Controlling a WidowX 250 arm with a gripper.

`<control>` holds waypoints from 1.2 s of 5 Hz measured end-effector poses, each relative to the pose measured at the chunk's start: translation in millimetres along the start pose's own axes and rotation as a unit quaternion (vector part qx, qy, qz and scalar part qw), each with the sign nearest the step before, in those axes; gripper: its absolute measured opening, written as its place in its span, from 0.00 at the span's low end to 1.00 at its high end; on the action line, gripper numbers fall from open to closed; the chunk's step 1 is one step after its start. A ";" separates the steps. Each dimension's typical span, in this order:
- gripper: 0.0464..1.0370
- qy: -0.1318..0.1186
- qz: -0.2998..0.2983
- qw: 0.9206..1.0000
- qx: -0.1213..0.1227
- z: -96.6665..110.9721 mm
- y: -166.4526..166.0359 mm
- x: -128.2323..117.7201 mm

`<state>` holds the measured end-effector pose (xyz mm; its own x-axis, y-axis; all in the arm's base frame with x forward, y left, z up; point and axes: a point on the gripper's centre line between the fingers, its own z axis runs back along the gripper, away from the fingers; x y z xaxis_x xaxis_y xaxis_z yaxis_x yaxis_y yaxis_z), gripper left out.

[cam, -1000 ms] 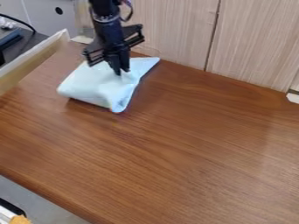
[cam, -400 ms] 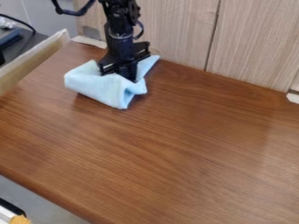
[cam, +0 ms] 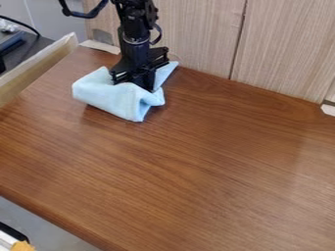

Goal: Fold the cloth from bottom left to top right

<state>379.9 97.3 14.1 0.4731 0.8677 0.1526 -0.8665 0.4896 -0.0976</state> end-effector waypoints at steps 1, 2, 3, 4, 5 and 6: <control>0.51 0.006 -0.004 1.000 0.002 -0.3 1.3 -1.5; 0.80 0.012 -0.007 1.000 0.001 0.3 1.3 -3.8; 0.96 0.017 -0.009 1.000 0.000 2.0 1.6 -5.0; 0.96 0.029 -0.006 1.000 -0.002 4.8 4.2 -5.1; 0.96 0.015 -0.011 1.000 -0.024 26.2 -0.5 0.8; 0.96 0.013 -0.014 0.999 -0.047 46.8 1.2 0.3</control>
<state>371.5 94.1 60.1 0.5029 0.8545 0.1303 -0.8341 0.5193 -0.1862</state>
